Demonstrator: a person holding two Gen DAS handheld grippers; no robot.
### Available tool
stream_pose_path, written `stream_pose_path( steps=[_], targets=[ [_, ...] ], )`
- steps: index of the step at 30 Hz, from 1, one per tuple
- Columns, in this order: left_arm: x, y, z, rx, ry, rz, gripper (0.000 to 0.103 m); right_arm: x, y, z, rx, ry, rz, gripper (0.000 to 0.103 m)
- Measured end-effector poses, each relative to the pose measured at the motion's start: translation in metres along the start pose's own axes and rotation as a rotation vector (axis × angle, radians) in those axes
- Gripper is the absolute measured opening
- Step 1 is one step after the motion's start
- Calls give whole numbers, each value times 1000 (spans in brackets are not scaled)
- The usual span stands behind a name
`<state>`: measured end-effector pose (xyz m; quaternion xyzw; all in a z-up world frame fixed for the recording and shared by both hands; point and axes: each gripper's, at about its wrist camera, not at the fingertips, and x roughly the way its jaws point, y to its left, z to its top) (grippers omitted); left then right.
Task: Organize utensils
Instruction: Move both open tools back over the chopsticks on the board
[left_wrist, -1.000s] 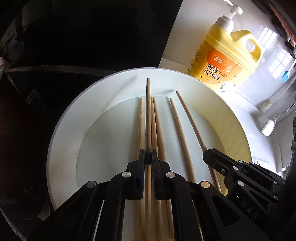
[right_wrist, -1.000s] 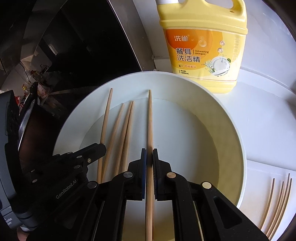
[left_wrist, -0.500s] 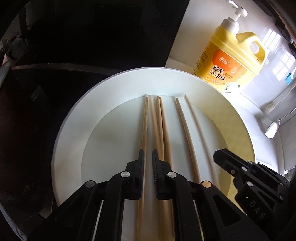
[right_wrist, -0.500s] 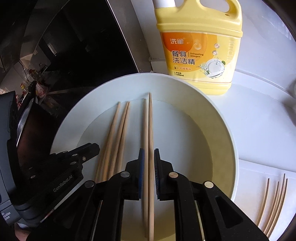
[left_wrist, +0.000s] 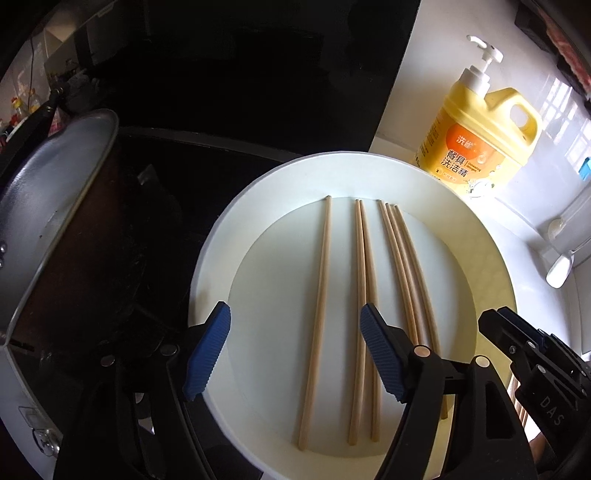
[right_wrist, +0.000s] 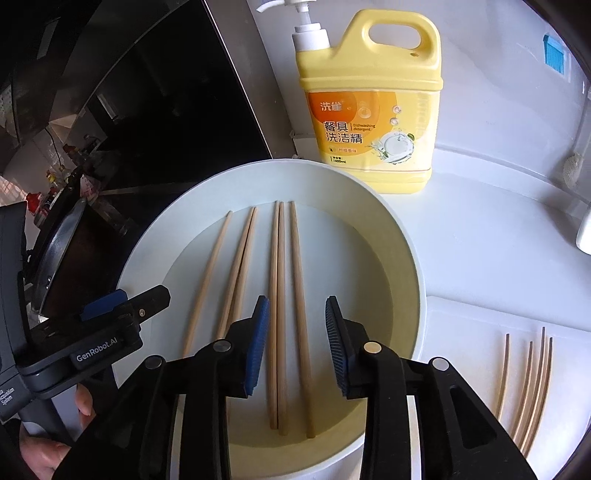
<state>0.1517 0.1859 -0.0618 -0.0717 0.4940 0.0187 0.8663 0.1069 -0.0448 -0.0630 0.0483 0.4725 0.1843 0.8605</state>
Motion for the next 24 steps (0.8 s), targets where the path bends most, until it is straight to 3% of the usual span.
stream_pose_path(
  steps=[12, 24],
  targets=[
    [-32, -15, -31, 25, -11, 4, 79, -34, -2, -24, -10, -44, -3, 41],
    [-53, -47, -57, 58, -32, -15, 83, -77, -41, -64, 20, -88, -58, 51]
  ],
)
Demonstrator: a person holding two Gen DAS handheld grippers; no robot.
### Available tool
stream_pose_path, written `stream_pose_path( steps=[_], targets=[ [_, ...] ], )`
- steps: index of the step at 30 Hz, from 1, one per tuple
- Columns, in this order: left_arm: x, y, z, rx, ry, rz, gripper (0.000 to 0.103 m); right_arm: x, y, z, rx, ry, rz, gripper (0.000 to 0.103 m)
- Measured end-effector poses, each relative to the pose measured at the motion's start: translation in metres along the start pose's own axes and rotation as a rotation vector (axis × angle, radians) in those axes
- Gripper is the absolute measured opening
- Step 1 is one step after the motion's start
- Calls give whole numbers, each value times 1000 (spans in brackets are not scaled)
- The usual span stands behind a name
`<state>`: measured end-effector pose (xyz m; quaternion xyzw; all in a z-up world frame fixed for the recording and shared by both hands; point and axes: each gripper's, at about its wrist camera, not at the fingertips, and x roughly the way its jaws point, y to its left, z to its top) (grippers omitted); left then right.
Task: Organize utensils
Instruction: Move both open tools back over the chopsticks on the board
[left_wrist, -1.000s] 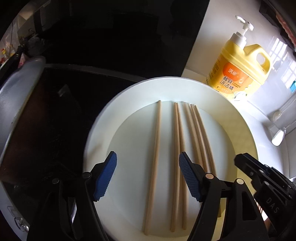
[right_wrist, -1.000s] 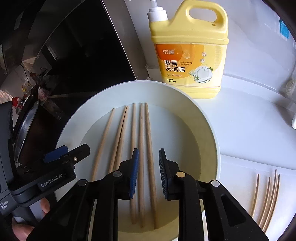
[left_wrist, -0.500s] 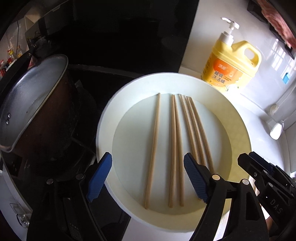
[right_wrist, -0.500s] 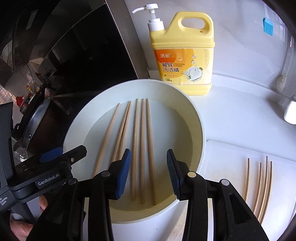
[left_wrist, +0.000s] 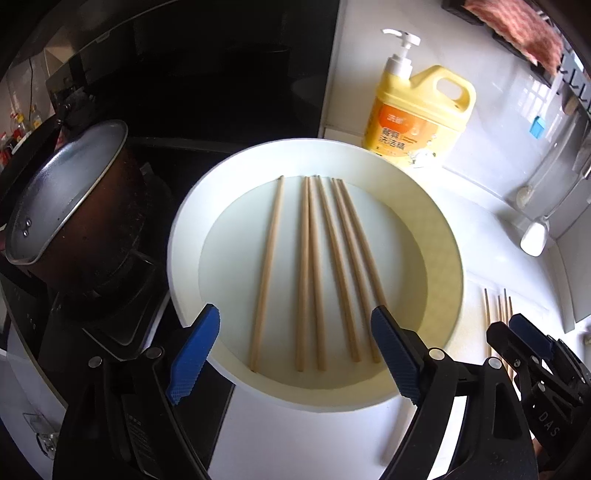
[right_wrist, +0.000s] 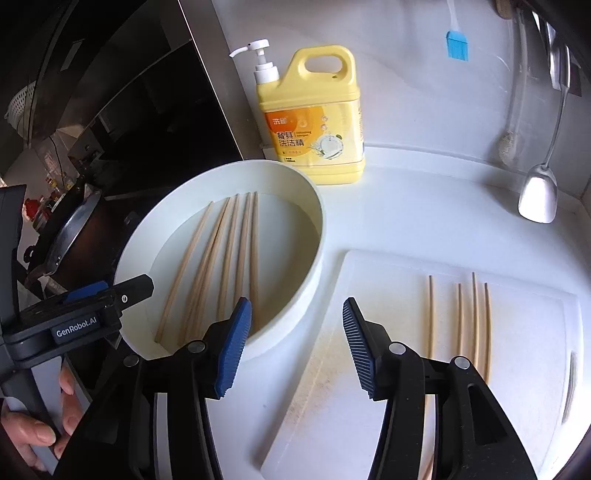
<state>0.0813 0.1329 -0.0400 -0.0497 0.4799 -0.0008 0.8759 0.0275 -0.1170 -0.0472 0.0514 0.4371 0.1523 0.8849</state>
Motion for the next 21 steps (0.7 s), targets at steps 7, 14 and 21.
stream_pose_path(
  steps=[7, 14, 21],
  targets=[
    [-12, -38, -18, 57, -14, -33, 83, -26, -36, -29, 29, -17, -46, 55],
    [-7, -89, -40, 129, -6, -97, 86, -41, -86, -63, 74, -20, -167, 56],
    [5, -134, -64, 192, 19, -119, 88, -41, -128, -86, 117, 6, -245, 56]
  ],
)
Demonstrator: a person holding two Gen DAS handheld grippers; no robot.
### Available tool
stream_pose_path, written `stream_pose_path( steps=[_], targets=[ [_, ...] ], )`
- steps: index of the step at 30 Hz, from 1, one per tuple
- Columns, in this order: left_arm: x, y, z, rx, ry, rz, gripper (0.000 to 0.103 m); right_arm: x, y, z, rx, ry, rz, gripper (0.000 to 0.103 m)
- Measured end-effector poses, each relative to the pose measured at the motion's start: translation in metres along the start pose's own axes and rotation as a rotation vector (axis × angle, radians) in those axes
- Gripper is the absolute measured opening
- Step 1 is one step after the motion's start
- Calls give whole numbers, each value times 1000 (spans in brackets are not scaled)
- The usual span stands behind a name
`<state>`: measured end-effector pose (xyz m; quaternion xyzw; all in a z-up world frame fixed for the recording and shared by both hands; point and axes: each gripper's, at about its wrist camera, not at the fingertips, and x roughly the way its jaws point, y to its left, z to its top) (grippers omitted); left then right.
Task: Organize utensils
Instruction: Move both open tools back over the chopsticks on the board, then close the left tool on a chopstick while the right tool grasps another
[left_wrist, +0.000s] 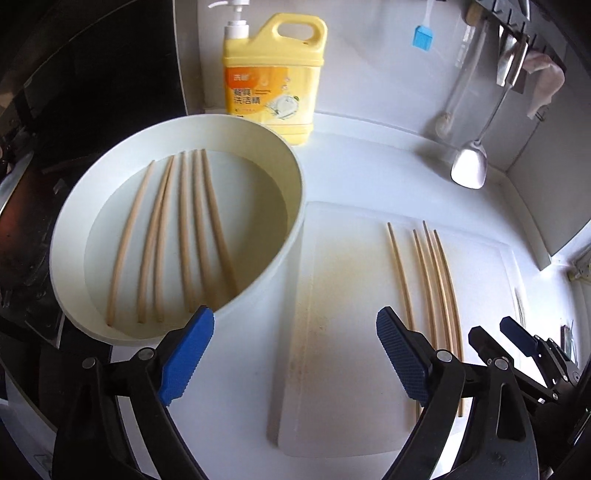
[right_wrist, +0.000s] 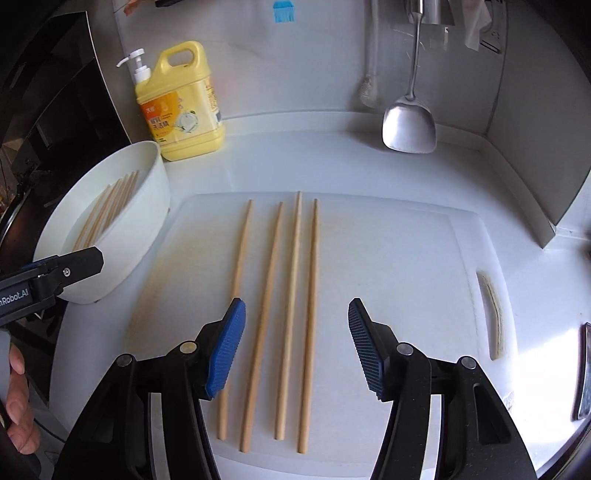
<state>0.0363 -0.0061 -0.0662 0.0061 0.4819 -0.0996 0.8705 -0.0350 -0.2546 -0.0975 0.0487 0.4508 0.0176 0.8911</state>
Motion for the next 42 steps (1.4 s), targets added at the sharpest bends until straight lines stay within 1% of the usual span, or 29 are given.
stream_pose_path(
  steps=[3, 8, 15, 19, 25, 27, 30, 42],
  targets=[
    [10, -15, -5, 27, 11, -5, 89, 8, -16, -4, 21, 13, -11, 56],
    [26, -31, -8, 17, 16, -11, 89, 25, -31, -3, 33, 28, -28, 56],
    [36, -43, -13, 38, 7, 4, 89, 39, -30, -3, -8, 29, -21, 56],
    [42, -47, -15, 28, 15, 2, 89, 45, -27, -4, -36, 41, -14, 56],
    [51, -54, -16, 15, 32, -11, 89, 46, -31, -4, -58, 28, -27, 56],
    [55, -57, -16, 17, 36, -14, 89, 47, -32, -4, -74, 24, -45, 55],
    [61, -62, -16, 24, 44, -8, 89, 47, -35, -3, -82, 23, -33, 55],
    [79, -73, -20, 35, 72, 17, 89, 46, -46, -5, -73, 15, -39, 55]
  ],
)
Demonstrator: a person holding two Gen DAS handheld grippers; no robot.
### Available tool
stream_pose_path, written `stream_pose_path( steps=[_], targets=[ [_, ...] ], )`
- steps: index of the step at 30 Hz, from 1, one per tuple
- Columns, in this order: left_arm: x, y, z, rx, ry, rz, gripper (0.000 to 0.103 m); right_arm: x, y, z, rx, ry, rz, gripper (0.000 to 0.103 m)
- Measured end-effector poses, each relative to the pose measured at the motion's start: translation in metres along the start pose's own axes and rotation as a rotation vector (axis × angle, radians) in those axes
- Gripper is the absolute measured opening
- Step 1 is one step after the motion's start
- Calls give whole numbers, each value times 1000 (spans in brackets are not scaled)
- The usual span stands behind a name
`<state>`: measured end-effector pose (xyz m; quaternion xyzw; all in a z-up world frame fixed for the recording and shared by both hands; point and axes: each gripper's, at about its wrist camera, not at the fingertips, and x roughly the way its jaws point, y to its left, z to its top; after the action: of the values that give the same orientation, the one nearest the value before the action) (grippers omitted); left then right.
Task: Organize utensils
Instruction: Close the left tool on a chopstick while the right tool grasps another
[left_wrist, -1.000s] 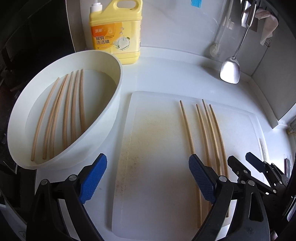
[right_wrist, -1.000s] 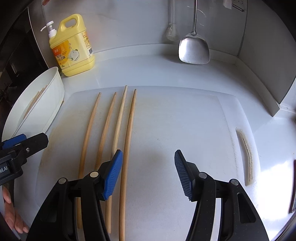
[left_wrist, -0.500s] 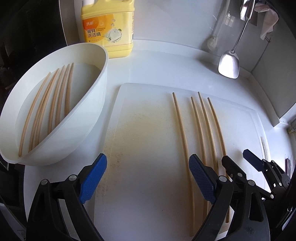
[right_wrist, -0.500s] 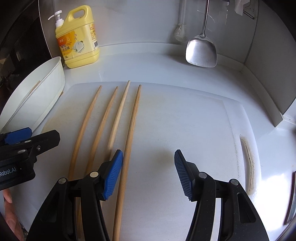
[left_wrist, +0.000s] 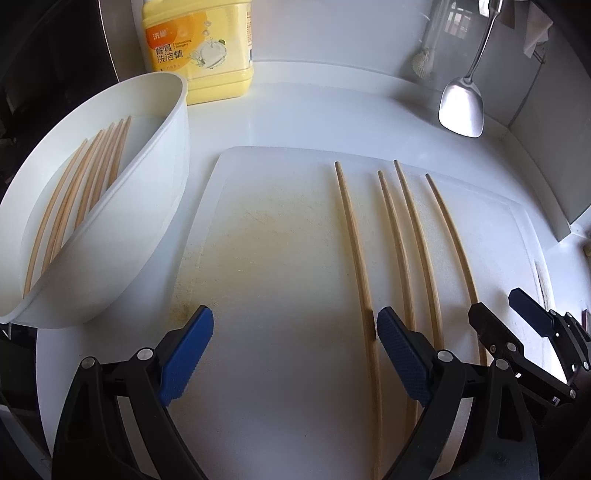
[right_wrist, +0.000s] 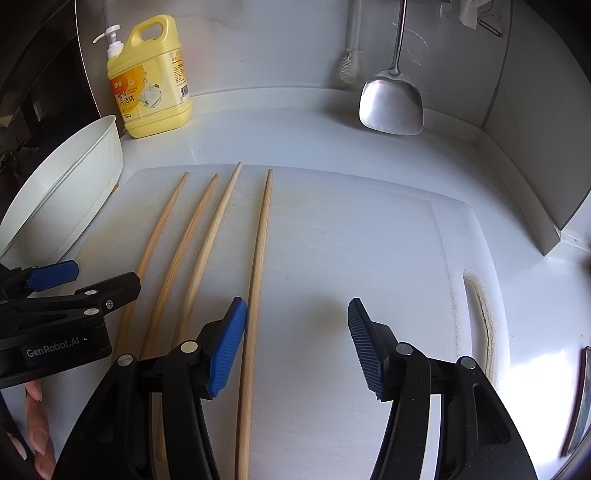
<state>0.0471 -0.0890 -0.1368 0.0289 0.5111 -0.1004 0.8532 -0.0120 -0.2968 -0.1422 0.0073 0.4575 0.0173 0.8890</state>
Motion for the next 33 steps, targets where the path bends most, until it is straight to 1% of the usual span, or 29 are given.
stream_pose_path(
  steps=[7, 10, 11, 12, 14, 17, 18, 19, 21, 22, 24, 25, 27, 29, 30, 31, 32, 33],
  targets=[
    [3, -3, 2, 6, -9, 34, 89, 2, -7, 2, -11, -2, 0, 55],
    [4, -3, 1, -3, -23, 45, 92, 3, -6, 3, -18, -8, 0, 55],
    [5, -2, 1, -11, -29, 55, 96, 3, -5, 3, -18, -9, 2, 55],
    [6, -1, 1, -18, -35, 57, 97, 3, -3, 3, -19, -10, 3, 55],
    [6, -2, 0, -19, -44, 60, 97, 4, -2, 4, -20, -12, 8, 55],
    [4, -4, 0, -9, -56, 62, 94, 4, 2, 3, -30, -17, 14, 52],
    [4, -4, 0, -11, -56, 48, 89, 3, 3, 3, -36, -18, 13, 51],
    [3, -5, 0, -6, -58, 44, 88, 3, 4, 3, -42, -20, 14, 49],
    [0, -10, -1, 13, -65, 34, 73, 2, 7, 2, -51, -22, 18, 45],
    [-2, -14, -1, 24, -67, 27, 68, 2, 8, 2, -58, -23, 21, 41],
    [-4, -20, -1, 44, -71, 15, 51, 2, 12, 2, -73, -24, 26, 34],
    [-5, -22, -2, 51, -73, 9, 47, 1, 14, 2, -81, -25, 27, 31],
    [-6, -26, -1, 65, -72, -5, 30, 1, 17, 1, -96, -31, 30, 25],
    [-8, -29, -2, 79, -66, -19, 18, 1, 20, -1, -115, -41, 34, 21],
    [-8, -30, -1, 86, -59, -21, 13, 1, 21, 0, -122, -44, 34, 18],
    [-8, -30, -1, 86, -53, -27, 11, 1, 22, 0, -129, -43, 39, 12],
    [-8, -29, 0, 82, -50, -33, 10, 1, 23, 0, -135, -40, 45, 8],
    [-8, -28, 0, 78, -47, -40, 8, 1, 25, 1, -141, -38, 38, 8]
  ],
)
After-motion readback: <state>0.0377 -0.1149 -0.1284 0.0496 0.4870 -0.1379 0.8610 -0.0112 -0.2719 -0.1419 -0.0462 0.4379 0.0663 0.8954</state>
